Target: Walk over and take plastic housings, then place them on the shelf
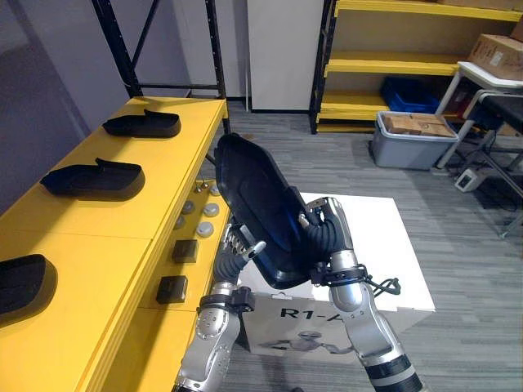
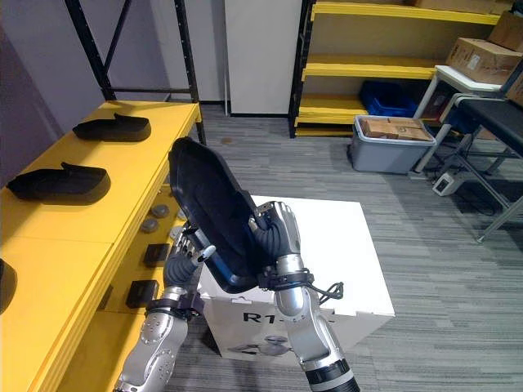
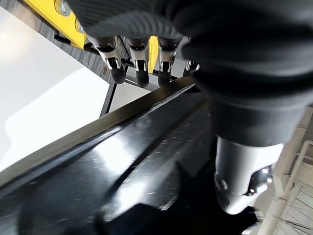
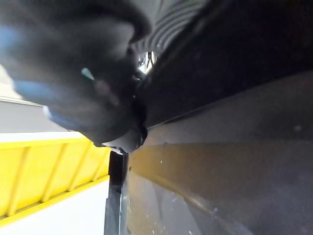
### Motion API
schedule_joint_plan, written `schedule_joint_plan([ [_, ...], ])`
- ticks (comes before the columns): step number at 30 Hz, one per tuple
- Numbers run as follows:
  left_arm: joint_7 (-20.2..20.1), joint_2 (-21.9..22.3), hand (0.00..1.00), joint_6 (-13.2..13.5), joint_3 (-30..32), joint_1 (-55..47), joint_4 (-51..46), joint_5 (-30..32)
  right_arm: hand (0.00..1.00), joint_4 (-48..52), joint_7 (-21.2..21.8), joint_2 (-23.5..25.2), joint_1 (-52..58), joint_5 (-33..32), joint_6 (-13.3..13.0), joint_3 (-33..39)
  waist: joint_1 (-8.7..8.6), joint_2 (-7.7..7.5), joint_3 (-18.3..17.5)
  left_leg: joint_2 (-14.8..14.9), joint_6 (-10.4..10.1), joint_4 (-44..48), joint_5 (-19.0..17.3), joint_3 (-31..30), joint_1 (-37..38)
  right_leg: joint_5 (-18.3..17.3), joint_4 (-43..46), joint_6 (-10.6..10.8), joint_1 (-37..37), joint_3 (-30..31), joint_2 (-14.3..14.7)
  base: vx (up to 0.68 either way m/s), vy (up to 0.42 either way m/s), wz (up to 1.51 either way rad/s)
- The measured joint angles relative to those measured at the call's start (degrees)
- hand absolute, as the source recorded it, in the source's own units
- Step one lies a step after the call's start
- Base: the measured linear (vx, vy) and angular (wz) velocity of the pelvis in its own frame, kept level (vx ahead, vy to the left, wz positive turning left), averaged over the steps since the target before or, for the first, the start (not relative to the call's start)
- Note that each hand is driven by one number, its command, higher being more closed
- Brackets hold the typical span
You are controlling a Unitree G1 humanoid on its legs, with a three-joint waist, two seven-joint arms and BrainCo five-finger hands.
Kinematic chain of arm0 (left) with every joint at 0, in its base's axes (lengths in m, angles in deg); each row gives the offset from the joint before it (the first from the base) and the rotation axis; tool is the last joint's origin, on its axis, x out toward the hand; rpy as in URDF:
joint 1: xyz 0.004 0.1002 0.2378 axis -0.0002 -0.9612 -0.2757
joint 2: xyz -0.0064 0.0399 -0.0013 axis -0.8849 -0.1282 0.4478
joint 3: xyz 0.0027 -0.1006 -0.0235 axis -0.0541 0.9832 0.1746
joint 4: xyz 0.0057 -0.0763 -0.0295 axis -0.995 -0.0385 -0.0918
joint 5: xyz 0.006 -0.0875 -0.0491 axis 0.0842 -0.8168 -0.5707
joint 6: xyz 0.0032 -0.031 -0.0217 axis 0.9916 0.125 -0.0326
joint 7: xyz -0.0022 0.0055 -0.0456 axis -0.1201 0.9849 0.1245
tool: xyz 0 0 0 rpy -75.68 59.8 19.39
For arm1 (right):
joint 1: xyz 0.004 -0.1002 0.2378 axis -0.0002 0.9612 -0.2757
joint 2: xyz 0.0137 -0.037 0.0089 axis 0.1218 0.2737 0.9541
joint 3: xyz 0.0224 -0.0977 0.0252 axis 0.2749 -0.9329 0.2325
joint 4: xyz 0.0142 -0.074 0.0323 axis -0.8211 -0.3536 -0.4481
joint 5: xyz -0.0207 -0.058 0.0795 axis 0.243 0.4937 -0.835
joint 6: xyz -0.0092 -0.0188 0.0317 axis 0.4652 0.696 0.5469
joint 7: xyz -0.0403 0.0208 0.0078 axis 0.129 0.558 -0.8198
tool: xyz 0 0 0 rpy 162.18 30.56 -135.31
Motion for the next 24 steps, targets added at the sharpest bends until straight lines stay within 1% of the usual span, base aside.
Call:
schedule_joint_plan([
  [2,0.87,0.55,0.00,-0.50,-1.09,0.06,1.33,1.05,1.00,0.17,-0.19,0.16,-1.94,0.08,-0.34,-2.20,0.03,-0.06,-0.21,0.06,0.00,0.27,0.00,0.08,-0.15,0.13,0.00,-0.11,-0.07,0.04,0.07,-0.01,0.004,-0.02],
  [5,1.25,0.79,0.00,-0.46,-0.90,0.05,1.64,1.40,1.00,0.16,-0.13,0.09,-2.31,0.81,-0.34,-2.72,0.27,-0.17,-0.40,0.04,0.00,0.46,0.00,-0.01,-0.36,0.19,0.00,0.00,-0.08,-0.07,0.05,-0.01,0.011,0.04],
  [6,1.44,0.73,1.00,-0.46,-0.88,0.05,1.68,1.37,1.00,0.16,-0.14,0.10,-2.31,0.84,-0.34,-2.79,0.27,-0.18,-0.40,0.04,0.00,0.45,0.00,0.00,-0.36,0.18,0.00,0.07,-0.07,-0.07,0.04,0.00,0.000,0.00],
  [10,1.78,0.75,1.00,-0.41,-0.95,0.05,1.78,0.69,1.00,0.15,-0.13,0.11,-2.25,0.88,-0.34,-2.87,0.17,-0.33,-0.49,0.00,0.00,0.47,0.00,0.06,-0.37,0.15,-0.01,0.25,-0.07,-0.06,0.00,0.00,0.008,0.00],
  [14,0.94,0.78,1.00,-0.32,-1.07,0.06,1.86,-1.42,1.00,-0.10,-0.12,0.11,-2.17,0.79,-0.34,-2.85,0.16,-0.36,-0.50,0.04,0.00,0.46,0.00,0.04,-0.39,0.14,-0.01,0.26,-0.10,-0.12,0.01,0.00,0.000,0.00],
  [15,0.94,0.78,1.00,-0.32,-1.05,0.06,1.90,-1.46,0.00,-0.17,-0.09,0.11,-2.13,0.72,-0.34,-2.83,0.14,-0.36,-0.50,0.03,0.00,0.45,0.00,0.04,-0.40,0.14,-0.01,0.26,-0.10,-0.12,0.01,0.00,0.000,0.00],
  [17,0.99,0.79,1.00,-0.33,-0.99,0.06,2.15,-1.46,0.00,-0.18,0.05,0.23,-1.97,-0.34,-0.83,-2.94,0.07,-0.37,-0.50,0.02,0.00,0.44,0.00,0.05,-0.40,0.14,-0.01,0.26,-0.12,-0.12,-0.01,0.01,0.016,0.00],
  [19,1.10,0.80,1.00,-0.53,-0.48,0.05,2.91,-1.45,0.00,-0.19,1.13,0.30,-1.46,-1.99,-2.71,-3.29,0.04,-0.61,-0.50,0.01,0.00,0.40,0.00,0.04,-0.39,0.14,-0.01,0.26,-0.14,-0.14,-0.04,0.03,0.036,0.00],
  [20,1.12,0.81,1.00,-0.55,-0.38,0.05,3.01,-1.45,0.00,-0.19,1.25,0.32,-1.37,-2.14,-2.88,-3.38,0.04,-0.66,-0.50,0.01,0.00,0.40,0.00,0.04,-0.39,0.14,-0.01,0.26,-0.14,-0.14,-0.04,0.02,0.031,0.01],
  [24,1.13,0.74,1.00,-0.77,0.14,-0.22,3.13,-0.68,0.00,-0.19,2.46,0.76,1.00,-6.52,-4.93,-2.41,0.04,-1.15,-0.51,-0.06,0.02,0.39,0.01,-0.05,-0.40,0.15,-0.01,0.26,-0.13,-0.22,-0.14,0.02,0.029,0.01],
])
